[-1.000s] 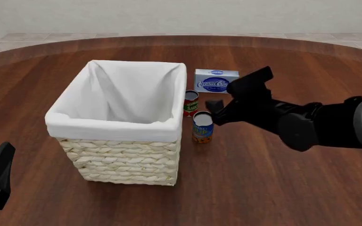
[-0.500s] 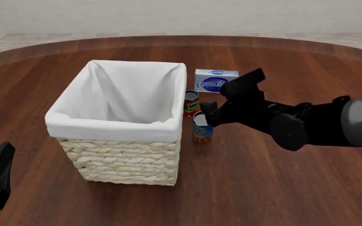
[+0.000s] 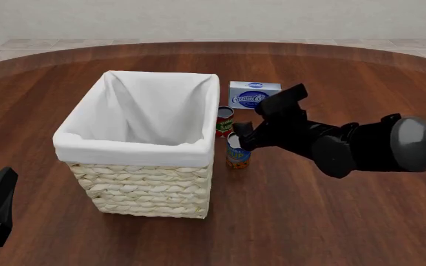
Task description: Pick up the alphabet soup and put it in the basket.
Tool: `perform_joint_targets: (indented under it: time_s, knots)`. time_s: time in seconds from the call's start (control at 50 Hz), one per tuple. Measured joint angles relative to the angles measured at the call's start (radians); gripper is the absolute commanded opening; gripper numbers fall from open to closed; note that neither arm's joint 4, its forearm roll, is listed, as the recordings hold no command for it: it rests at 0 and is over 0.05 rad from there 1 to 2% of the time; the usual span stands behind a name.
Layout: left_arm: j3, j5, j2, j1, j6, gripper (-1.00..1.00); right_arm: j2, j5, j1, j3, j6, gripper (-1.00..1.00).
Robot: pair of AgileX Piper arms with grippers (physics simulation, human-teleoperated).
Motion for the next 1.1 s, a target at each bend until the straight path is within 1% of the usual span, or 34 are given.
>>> perform_joint_targets:
  time_s: [1.1]
  knots:
    - [0.000,0.000,0.000,0.000,0.000,1.00,0.091,-0.036,0.012,-0.027,0.028,1.00]
